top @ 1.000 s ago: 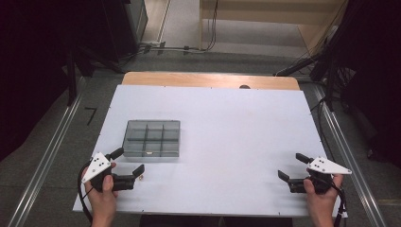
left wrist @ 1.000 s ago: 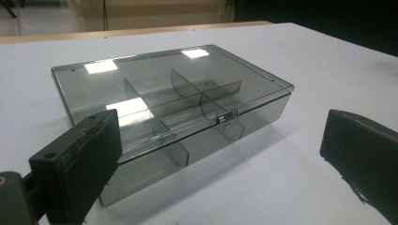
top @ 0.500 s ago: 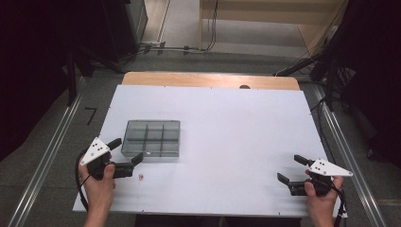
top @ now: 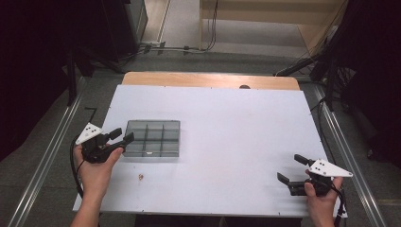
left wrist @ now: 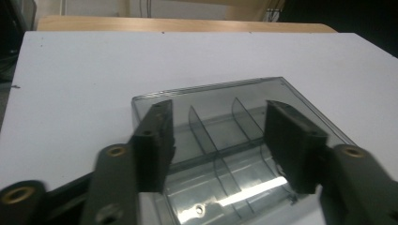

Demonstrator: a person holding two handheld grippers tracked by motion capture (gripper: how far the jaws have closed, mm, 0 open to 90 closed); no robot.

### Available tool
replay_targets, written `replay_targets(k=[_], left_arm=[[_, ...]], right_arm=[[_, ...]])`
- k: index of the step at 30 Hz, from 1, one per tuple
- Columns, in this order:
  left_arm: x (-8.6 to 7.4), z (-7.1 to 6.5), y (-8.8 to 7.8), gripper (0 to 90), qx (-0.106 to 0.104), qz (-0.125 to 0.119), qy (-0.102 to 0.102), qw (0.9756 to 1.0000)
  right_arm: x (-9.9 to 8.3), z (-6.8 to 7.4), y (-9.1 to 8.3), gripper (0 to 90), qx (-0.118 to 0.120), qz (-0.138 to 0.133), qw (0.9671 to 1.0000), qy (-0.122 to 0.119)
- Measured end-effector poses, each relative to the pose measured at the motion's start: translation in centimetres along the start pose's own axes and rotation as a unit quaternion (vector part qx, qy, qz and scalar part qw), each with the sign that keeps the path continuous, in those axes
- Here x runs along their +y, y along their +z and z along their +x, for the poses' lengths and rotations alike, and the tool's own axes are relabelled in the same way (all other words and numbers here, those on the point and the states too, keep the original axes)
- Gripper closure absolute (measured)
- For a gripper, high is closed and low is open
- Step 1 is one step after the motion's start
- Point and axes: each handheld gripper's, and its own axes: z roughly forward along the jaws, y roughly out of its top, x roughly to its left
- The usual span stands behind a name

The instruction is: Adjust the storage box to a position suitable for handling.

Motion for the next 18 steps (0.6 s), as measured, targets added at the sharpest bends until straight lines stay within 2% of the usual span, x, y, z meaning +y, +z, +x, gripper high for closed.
replay_targets(k=[1,2,5,6,7,8,10,15,16,18], left_arm=[[0.2,0.3,0.2,45.1,0.002,0.003,-0.005,1.0000],[0.5,0.6,0.6,56.0,0.007,0.012,-0.007,0.9999],[0.9,1.1,1.2,71.3,0.017,0.024,-0.001,0.9996],[0.9,1.1,1.2,75.2,0.017,0.024,-0.001,0.9996],[1.1,1.3,1.4,75.2,0.019,0.029,0.000,0.9994],[1.5,1.8,1.7,83.3,0.016,0.034,0.000,0.9993],[1.7,2.0,1.8,89.1,0.017,0.038,0.001,0.9991],[2.3,3.5,2.3,90.0,0.003,0.048,-0.014,0.9987],[2.5,4.0,2.5,90.0,0.005,0.052,-0.024,0.9983],[2.6,4.2,2.6,90.0,0.007,0.054,-0.027,0.9982]], right_arm=[[0.0,0.0,0.0,0.0,0.000,0.000,1.0000,0.000],[0.0,-0.2,-0.1,0.0,0.001,-0.005,0.9999,0.010],[0.0,0.0,-0.1,0.0,-0.005,-0.001,1.0000,0.000],[0.0,0.0,-0.1,0.0,-0.005,-0.001,1.0000,0.000],[0.0,0.1,0.0,0.0,-0.006,0.001,1.0000,-0.005],[0.0,0.3,0.1,0.0,-0.009,0.007,0.9999,-0.012],[0.0,0.2,0.0,0.0,-0.004,0.004,1.0000,-0.005],[-0.1,-0.1,-0.2,0.0,0.006,-0.002,1.0000,0.003],[-0.1,-0.1,-0.1,0.0,0.006,-0.002,1.0000,0.000],[-0.1,-0.1,-0.1,0.0,0.005,-0.001,1.0000,-0.001]])
